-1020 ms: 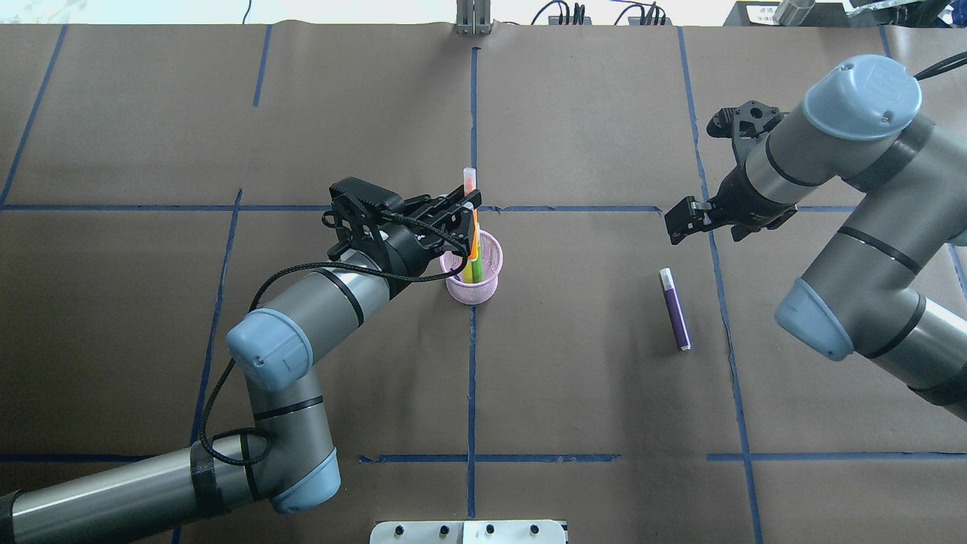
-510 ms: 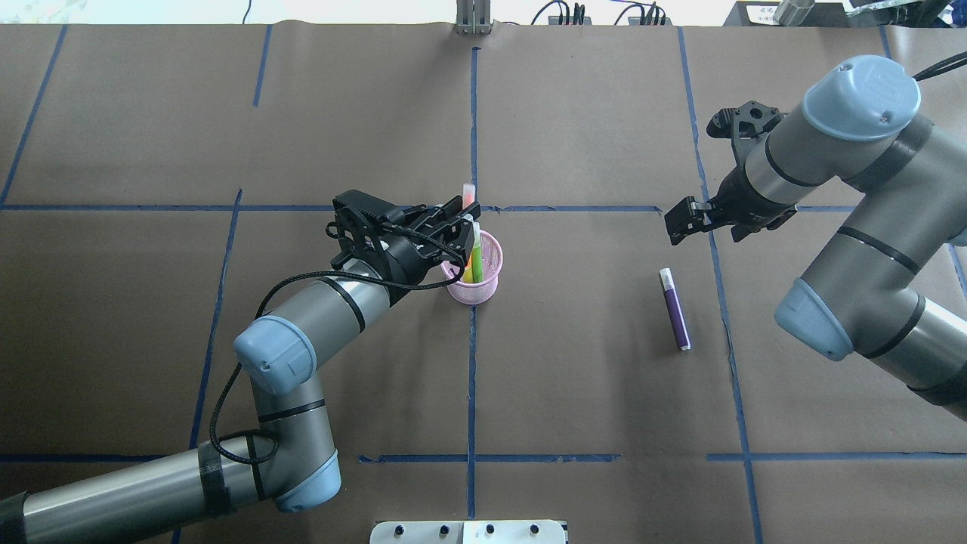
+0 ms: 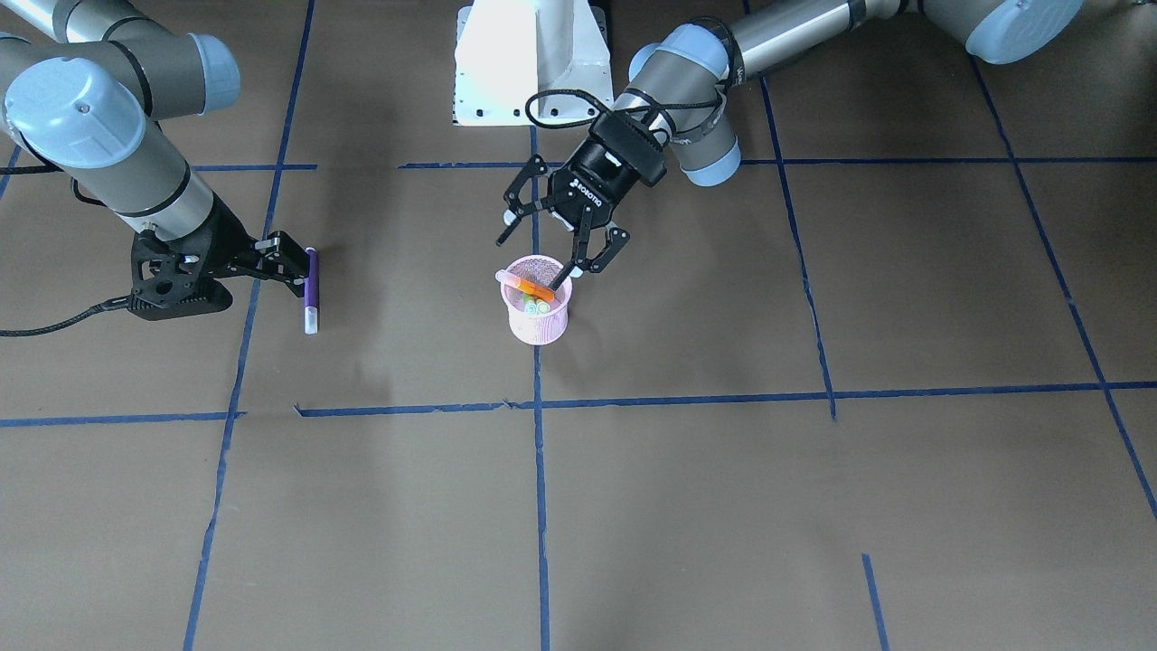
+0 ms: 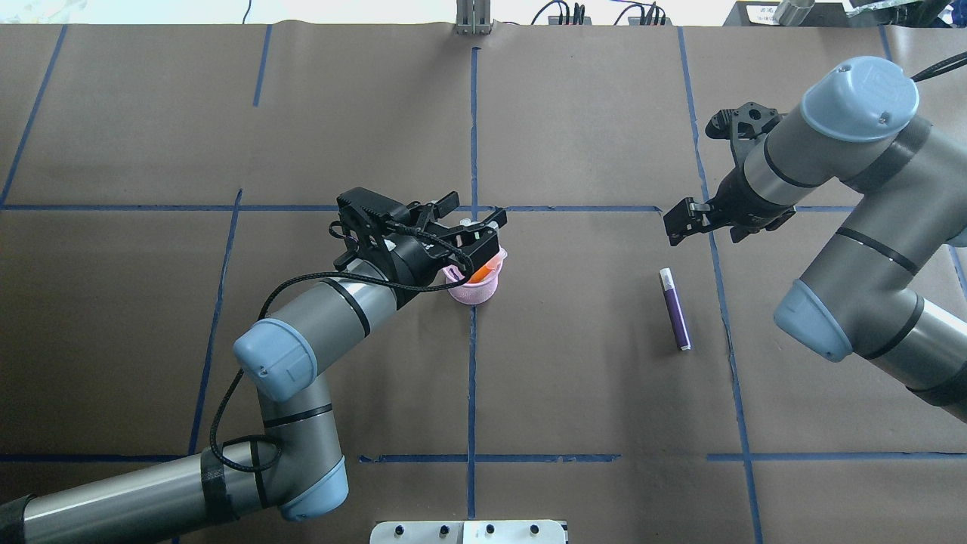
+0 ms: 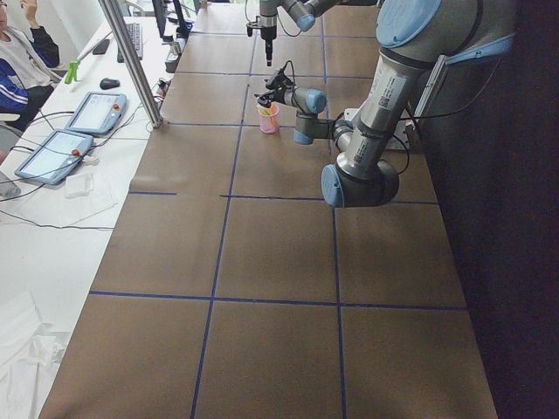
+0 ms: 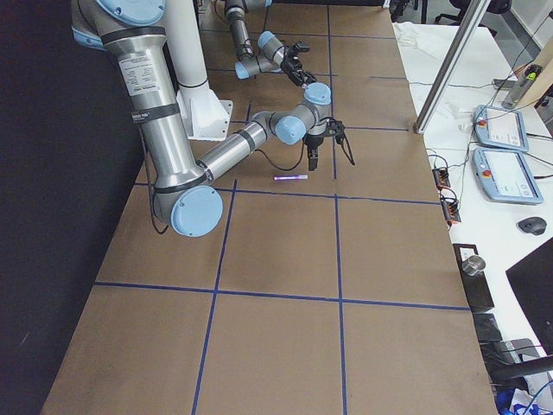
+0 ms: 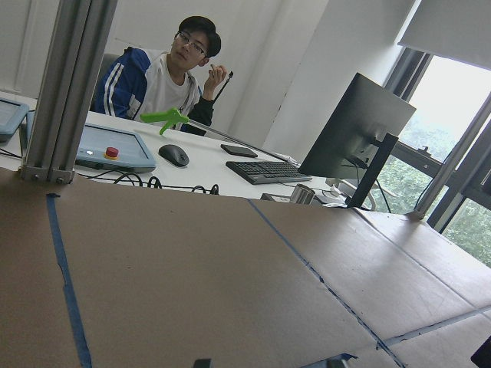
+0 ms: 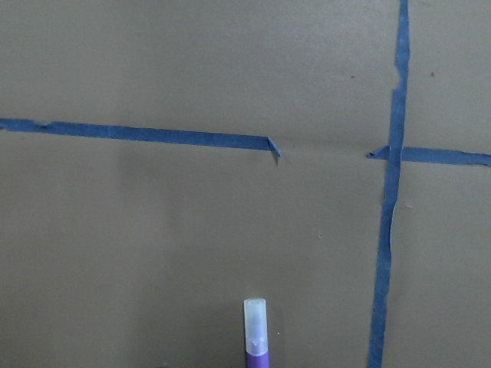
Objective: Collect pens into pen holder
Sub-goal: 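Open the left gripper to drop the orange marker into the cup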
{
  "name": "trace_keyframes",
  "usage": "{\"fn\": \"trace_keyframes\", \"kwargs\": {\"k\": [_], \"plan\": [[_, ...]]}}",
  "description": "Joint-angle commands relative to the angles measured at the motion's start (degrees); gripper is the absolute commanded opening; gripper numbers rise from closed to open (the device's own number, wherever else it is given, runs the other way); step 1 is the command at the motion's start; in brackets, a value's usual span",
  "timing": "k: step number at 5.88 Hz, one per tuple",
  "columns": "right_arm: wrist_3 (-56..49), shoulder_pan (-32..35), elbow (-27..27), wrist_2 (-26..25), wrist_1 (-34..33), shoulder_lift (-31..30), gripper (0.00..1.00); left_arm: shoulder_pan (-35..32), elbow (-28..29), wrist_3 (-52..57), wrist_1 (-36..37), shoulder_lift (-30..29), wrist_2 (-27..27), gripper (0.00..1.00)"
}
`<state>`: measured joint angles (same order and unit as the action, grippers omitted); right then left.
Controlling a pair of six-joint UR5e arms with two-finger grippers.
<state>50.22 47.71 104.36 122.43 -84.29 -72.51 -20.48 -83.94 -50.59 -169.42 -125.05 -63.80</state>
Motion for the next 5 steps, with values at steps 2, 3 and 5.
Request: {"fn": "trace_keyframes", "kwargs": {"k": [2, 3, 5], "plan": [[0.93, -1.13, -4.06, -0.08, 2.35, 0.52, 1.0, -0.44, -12.92, 0.4, 13.93, 1.9, -3.52, 1.0], [3.72, -1.83, -6.77, -0.08, 3.85, 2.7, 1.0, -0.44, -22.66, 0.4, 23.77, 4.09, -3.61, 1.0], [6.38, -5.77, -8.29, -3.92, 4.56, 3.51, 1.0, -1.31, -30.92, 0.05, 33.09, 10.75, -6.85, 1.0]]}}
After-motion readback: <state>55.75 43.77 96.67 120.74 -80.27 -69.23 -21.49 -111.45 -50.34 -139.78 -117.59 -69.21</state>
